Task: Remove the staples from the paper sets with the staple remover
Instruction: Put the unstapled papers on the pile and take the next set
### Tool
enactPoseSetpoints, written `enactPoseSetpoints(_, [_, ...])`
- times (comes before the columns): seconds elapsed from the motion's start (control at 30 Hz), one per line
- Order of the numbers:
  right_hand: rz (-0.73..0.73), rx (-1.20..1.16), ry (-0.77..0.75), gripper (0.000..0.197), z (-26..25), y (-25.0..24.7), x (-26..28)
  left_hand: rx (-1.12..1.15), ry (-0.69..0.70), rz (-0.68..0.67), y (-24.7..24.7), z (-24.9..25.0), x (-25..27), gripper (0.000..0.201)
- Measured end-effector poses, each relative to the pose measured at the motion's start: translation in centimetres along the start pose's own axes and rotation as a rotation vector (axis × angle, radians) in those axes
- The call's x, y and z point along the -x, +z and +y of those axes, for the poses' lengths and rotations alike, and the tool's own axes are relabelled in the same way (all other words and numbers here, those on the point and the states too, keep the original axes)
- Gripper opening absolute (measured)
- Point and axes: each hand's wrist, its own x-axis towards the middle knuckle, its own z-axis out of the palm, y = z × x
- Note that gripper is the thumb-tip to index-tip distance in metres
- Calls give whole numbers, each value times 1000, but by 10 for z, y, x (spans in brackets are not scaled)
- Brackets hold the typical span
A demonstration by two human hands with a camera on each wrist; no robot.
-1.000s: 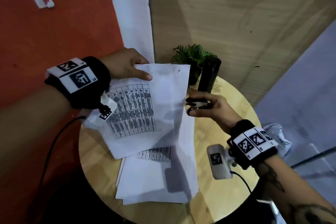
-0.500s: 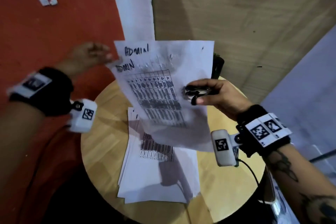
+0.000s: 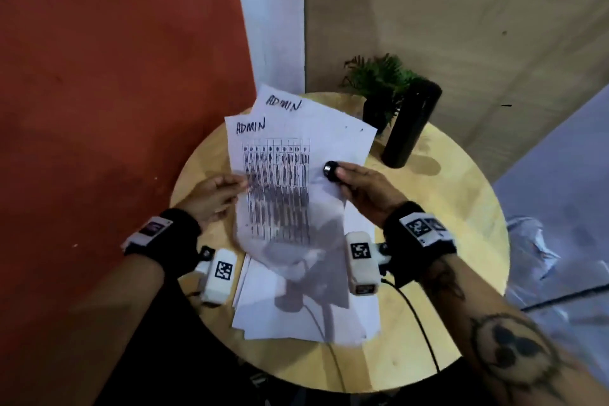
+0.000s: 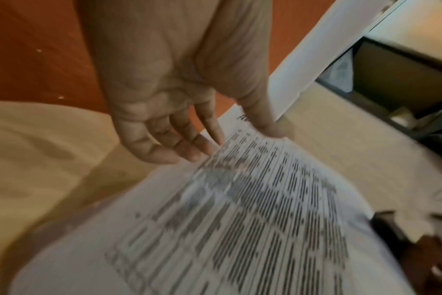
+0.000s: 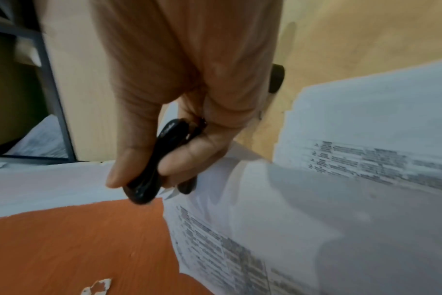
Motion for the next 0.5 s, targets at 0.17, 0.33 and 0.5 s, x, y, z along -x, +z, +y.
enactPoseSetpoints(0.17, [-145,157,43,25,-3,21,14,36,-66,9,8,-26,-10,101])
enactPoseSetpoints(0.33, [-459,204,53,48,-45,26,45,355,38,-237,3,-11,-14,78])
enactPoseSetpoints(0.5, [-369,76,-47,53,-72,14,43,469,189,-347,-1,16,0,71])
